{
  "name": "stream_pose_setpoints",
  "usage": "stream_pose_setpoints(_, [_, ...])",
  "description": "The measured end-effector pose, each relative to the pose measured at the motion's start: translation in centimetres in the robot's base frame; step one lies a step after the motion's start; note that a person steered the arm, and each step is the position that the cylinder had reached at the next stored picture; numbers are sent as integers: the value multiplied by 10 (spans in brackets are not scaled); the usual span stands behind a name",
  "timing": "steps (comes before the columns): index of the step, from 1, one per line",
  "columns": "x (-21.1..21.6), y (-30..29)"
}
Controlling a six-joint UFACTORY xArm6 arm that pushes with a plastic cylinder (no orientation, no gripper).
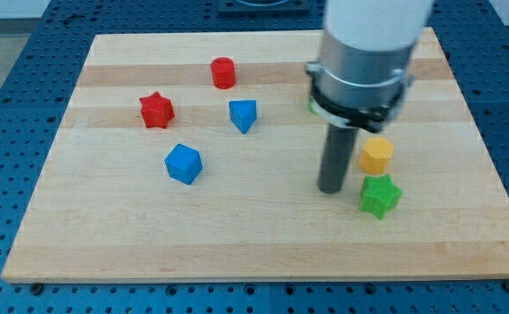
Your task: Push the blue cube towards the green star
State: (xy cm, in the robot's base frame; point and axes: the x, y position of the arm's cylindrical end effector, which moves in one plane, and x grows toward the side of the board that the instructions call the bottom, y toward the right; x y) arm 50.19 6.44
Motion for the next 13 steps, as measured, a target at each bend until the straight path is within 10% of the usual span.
stream_pose_setpoints(4, [-65, -207])
stream_pose_setpoints(13, [0, -85])
